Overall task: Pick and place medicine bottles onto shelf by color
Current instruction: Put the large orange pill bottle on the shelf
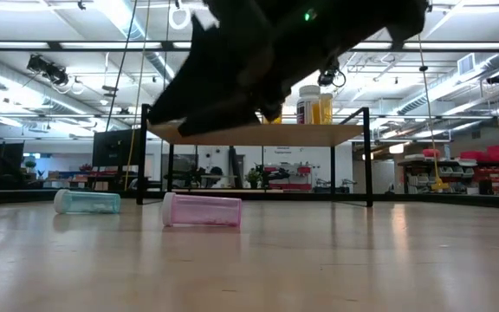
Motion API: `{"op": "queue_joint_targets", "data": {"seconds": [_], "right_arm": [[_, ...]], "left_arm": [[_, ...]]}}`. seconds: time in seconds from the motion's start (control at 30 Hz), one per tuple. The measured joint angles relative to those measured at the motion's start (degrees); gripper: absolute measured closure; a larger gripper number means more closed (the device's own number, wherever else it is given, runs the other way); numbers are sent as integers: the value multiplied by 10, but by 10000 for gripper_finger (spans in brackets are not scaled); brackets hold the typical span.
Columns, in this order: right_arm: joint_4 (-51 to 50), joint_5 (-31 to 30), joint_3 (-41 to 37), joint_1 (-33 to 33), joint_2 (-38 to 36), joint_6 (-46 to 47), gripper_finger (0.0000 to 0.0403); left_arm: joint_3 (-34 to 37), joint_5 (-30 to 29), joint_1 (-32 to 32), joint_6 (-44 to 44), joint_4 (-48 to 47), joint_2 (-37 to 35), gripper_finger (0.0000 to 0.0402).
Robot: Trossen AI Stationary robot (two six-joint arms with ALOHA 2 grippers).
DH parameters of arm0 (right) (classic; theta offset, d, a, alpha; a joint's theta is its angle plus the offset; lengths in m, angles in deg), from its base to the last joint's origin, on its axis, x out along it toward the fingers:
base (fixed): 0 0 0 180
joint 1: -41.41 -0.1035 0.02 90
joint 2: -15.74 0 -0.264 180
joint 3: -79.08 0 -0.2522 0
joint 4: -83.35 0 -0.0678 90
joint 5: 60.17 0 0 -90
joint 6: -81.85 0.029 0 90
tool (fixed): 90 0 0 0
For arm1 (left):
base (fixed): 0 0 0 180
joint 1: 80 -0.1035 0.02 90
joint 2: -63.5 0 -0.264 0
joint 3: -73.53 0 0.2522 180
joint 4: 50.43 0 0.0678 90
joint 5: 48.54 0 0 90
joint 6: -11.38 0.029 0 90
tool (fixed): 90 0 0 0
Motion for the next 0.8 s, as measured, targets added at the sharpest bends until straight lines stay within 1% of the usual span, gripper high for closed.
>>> {"op": "queue_joint_targets", "data": {"seconds": [0.2,0.27,0.33,0.47,0.5,0.57,0.73,0.8], "right_arm": [[38,0,0,-17,0,2,110],[60,1,0,-17,0,2,110],[74,1,0,-16,0,2,110],[87,2,0,-16,0,5,110],[85,2,0,-16,0,8,110],[82,2,0,-16,0,11,110],[88,2,0,-14,0,0,110],[93,2,0,-9,0,-9,110]], "left_arm": [[0,9,46,5,0,3,230],[0,9,62,-1,-13,3,230],[0,2,78,-45,-63,3,230],[0,-2,99,-202,-199,3,230],[0,-2,101,-235,-222,3,230],[0,-3,99,-255,-241,3,230],[25,-3,73,-239,-244,3,230],[37,12,59,-243,-246,3,230]]}}
